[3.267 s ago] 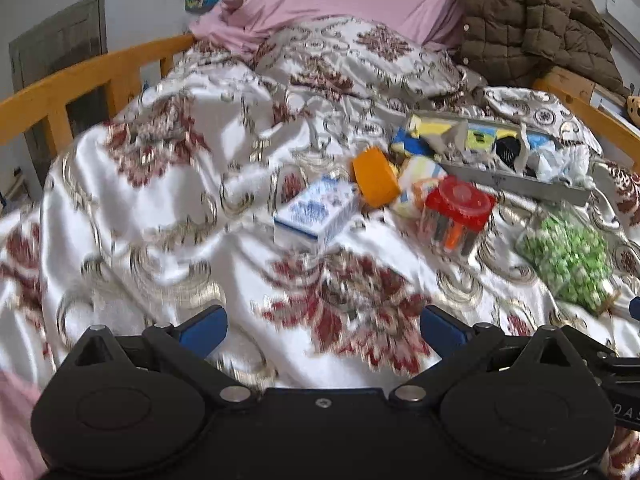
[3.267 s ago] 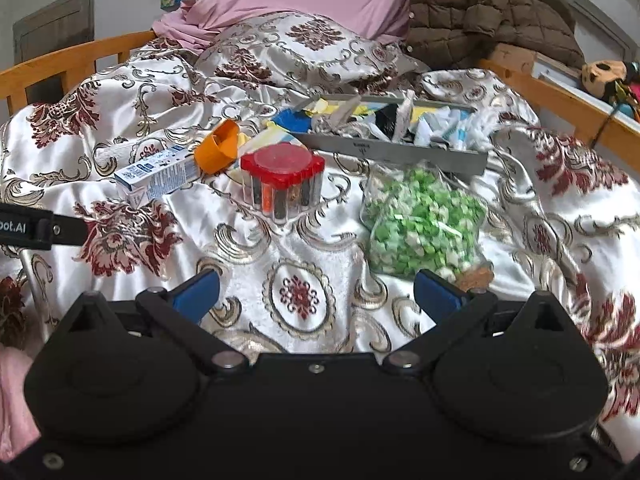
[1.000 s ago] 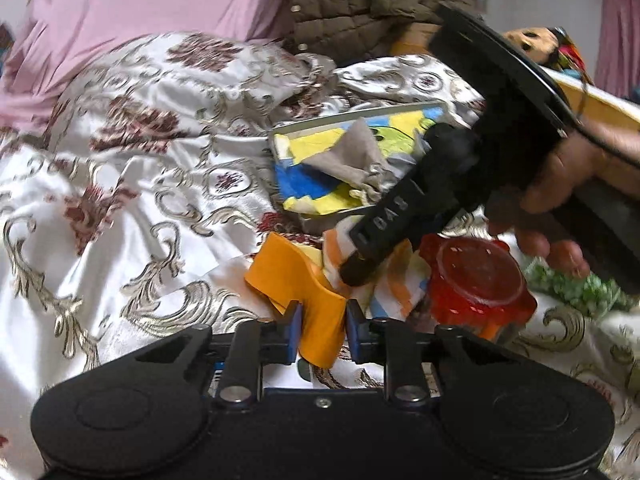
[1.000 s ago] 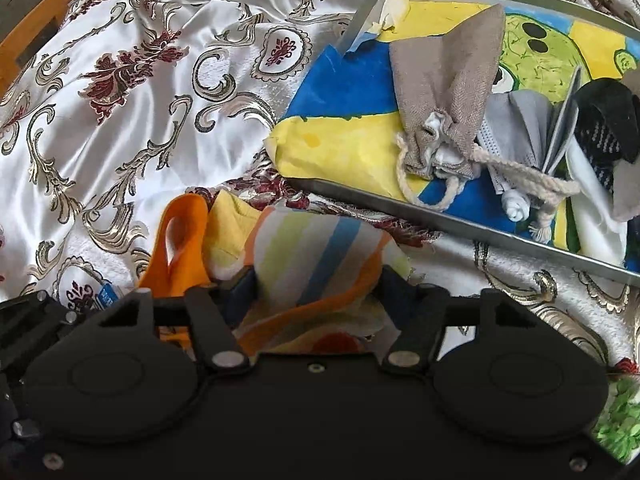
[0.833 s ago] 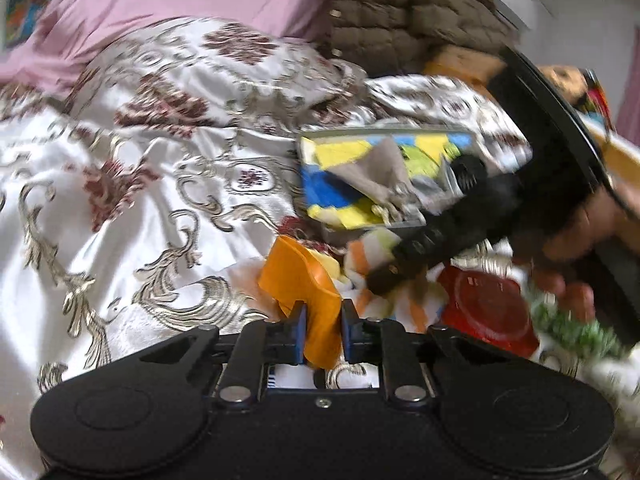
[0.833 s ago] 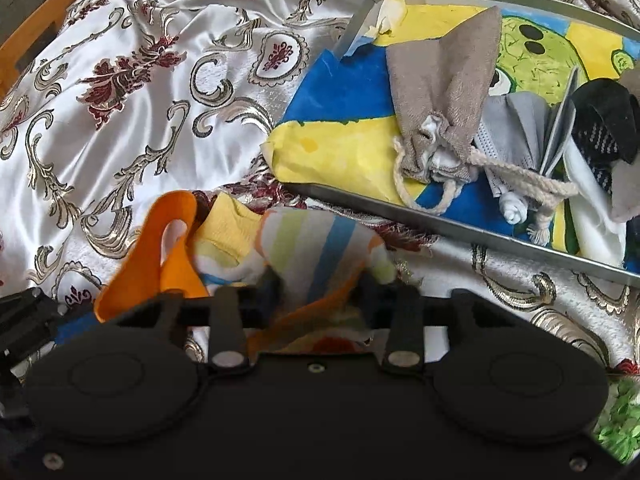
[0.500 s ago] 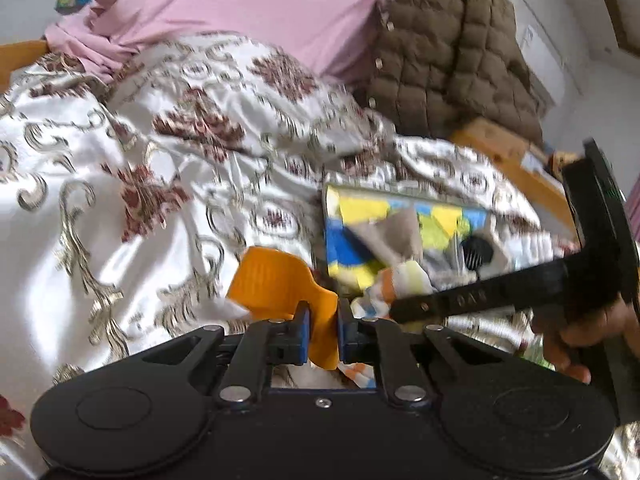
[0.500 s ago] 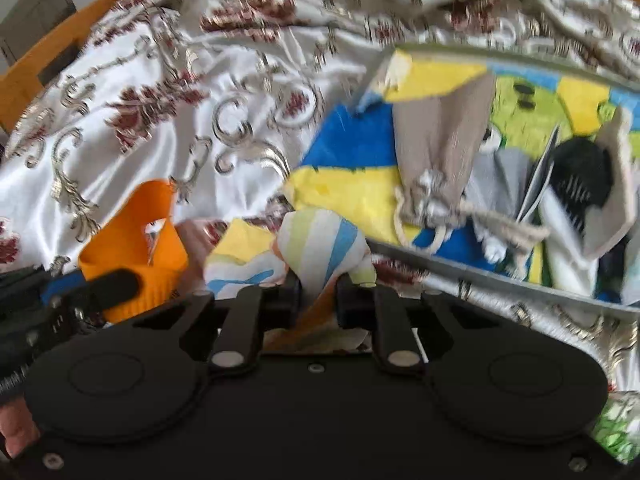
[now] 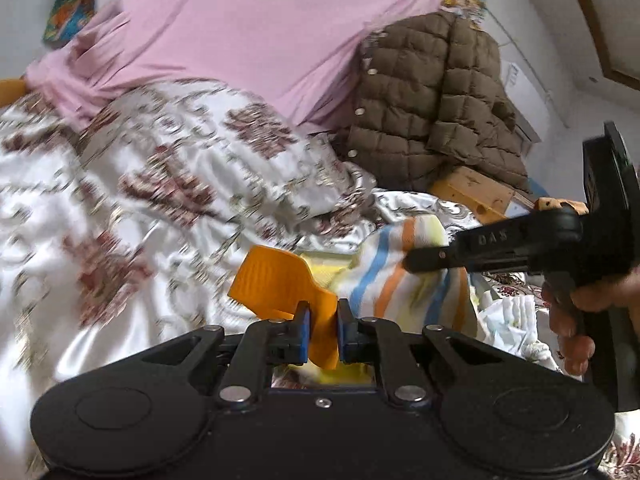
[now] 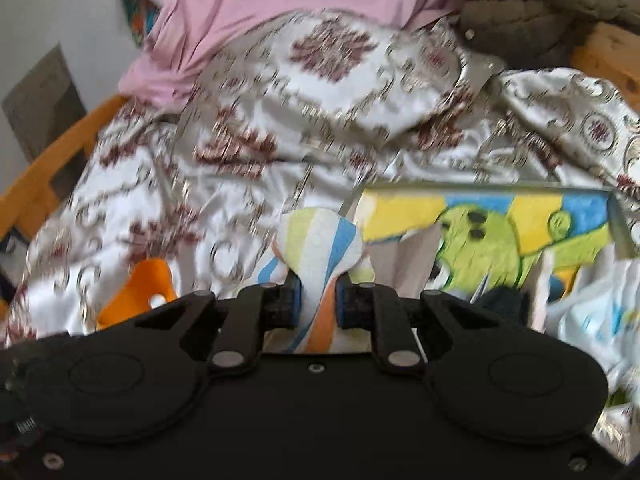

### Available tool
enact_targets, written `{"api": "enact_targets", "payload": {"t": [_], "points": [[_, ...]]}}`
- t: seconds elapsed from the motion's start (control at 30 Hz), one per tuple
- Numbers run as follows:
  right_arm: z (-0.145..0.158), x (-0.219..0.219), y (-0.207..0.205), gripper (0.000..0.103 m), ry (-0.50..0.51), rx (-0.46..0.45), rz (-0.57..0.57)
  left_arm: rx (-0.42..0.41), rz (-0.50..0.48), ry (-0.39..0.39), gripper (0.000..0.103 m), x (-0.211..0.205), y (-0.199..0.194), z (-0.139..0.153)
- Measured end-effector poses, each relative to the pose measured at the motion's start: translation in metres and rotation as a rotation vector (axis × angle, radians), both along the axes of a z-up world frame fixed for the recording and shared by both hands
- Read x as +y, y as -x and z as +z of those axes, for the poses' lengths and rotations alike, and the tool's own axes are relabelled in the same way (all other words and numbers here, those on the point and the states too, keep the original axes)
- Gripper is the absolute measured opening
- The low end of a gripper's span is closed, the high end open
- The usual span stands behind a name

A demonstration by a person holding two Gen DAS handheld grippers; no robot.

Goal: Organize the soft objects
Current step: 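Lift the orange piece and striped cloth and carry both over the tray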

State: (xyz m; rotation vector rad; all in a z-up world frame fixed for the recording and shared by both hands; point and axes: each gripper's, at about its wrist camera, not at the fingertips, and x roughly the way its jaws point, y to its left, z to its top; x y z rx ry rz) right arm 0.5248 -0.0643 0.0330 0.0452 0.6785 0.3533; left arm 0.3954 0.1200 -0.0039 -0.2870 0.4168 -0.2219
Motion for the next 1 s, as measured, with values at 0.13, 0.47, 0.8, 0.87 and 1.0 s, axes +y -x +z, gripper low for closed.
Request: {"api": "enact_targets", "payload": {"t": [0.13, 0.47, 0.8, 0.87, 1.0], "points": [[0.012, -0.028, -0.018, 0.01, -0.017, -0.039, -0.048, -0.004, -0.05, -0.025, 0.013, -0.03, -0.041, 0.004], [-0.007, -0.098, -0.037, 0.01, -0.019, -0.052, -0.175, 0.042, -0.137, -0.065, 0.014, -0.103, -0.107, -0.018], [-0.047, -0.148, -0.035, 0.015, -0.015, -0.006, -0.243, 0.148, -0.171, -0.103, 0.019, -0.14, -0.128, -0.048], [-0.052, -0.146, -0.032, 0.018, -0.021, -0.008, -0.244, 0.157, -0.165, -0.1, 0.021, -0.141, -0.128, -0.049], [-0.054, -0.149, -0.025, 0.032, -0.012, -0.02, -0.228, 0.173, -0.151, -0.105, 0.032, -0.143, -0.128, -0.046]]}}
